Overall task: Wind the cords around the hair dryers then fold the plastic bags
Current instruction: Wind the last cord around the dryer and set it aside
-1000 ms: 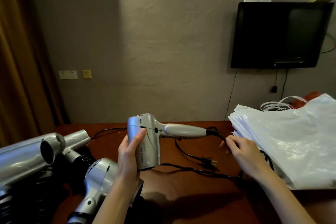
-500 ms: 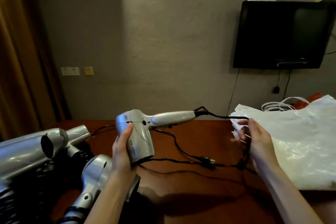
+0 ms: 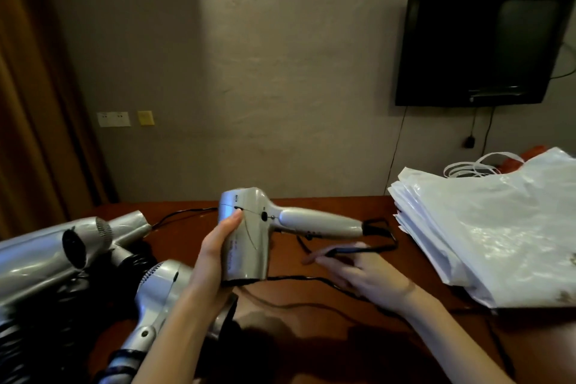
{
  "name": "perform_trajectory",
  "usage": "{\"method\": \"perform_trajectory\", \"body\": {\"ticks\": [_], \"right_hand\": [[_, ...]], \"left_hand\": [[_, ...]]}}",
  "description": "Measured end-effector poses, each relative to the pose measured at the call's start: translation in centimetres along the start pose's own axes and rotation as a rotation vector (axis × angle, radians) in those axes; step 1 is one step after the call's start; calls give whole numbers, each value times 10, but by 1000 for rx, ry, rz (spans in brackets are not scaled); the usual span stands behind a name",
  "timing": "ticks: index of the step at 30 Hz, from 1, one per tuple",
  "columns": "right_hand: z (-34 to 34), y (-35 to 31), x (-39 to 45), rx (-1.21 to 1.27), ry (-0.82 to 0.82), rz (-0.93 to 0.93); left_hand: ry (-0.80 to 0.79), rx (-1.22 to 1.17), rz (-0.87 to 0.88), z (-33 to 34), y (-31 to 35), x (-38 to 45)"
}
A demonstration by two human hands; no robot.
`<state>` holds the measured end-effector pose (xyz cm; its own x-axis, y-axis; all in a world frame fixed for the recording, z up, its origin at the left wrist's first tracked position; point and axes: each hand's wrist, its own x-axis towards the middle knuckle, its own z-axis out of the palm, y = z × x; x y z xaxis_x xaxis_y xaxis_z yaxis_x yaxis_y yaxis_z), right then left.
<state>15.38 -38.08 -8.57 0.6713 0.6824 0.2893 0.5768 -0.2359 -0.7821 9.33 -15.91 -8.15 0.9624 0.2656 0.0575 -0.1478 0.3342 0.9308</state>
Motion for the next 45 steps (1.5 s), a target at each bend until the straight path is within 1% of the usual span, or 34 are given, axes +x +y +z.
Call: {"method": "perform_trajectory", "body": {"ticks": [2, 4, 5, 8, 12, 14, 15, 17, 19, 22, 23, 25, 27, 31, 33, 35, 37, 39, 41, 43, 45], "right_hand": [[-8, 9, -6, 103, -34, 115], [-18, 23, -11, 112, -73, 224], [-23, 27, -11, 77, -99, 250], [-36, 30, -9, -130, -154, 294], [-41, 25, -8, -225, -195, 313], [-46, 22, -10, -239, -154, 309], [-49, 20, -11, -196, -134, 307], [-51, 13, -12, -14, -118, 334], [-50, 9, -12, 7, -66, 316], [-48, 4, -10, -86, 72, 167], [-47, 1, -10, -57, 106, 121], [-45, -3, -9, 87, 175, 59], [-42, -4, -8, 171, 190, 24], [-41, 3, -10, 111, 115, 49], [-40, 6, -9, 43, 116, 44], [-36, 7, -6, -33, 193, 11], [-28, 6, -3, -29, 336, -38], [-19, 3, -1, 55, 500, -85], [-11, -1, 0, 214, 611, -110], [-7, -1, 2, 374, 612, -72], [-7, 1, 2, 500, 515, -3]], "left_hand": [[-64, 34, -44, 0, 2, -1], [-106, 79, -82, 1, 3, -3], [-125, 102, -96, 1, 4, -3], [-187, 171, -96, 2, 6, -4], [-203, 288, -27, 2, 2, -3], [-174, 307, 35, 2, 0, -3], [-158, 320, 64, 1, 0, -3], [-131, 361, 121, 0, 0, -3], [-103, 376, 171, 1, 0, -5], [-3, 326, 241, 1, 0, -6], [32, 286, 248, 0, 0, -6], [86, 211, 250, -1, 0, -6], [121, 157, 256, -1, 1, -6], [150, 116, 255, -1, 1, -7], [153, 100, 250, -1, 2, -7], [172, 71, 242, -1, 2, -6], [206, 20, 221, -2, 1, -4], [238, -39, 195, -2, 1, -4], [245, -89, 179, -2, 1, -4], [249, -118, 163, -2, 1, -3], [256, -134, 160, -2, 0, -4]]}}
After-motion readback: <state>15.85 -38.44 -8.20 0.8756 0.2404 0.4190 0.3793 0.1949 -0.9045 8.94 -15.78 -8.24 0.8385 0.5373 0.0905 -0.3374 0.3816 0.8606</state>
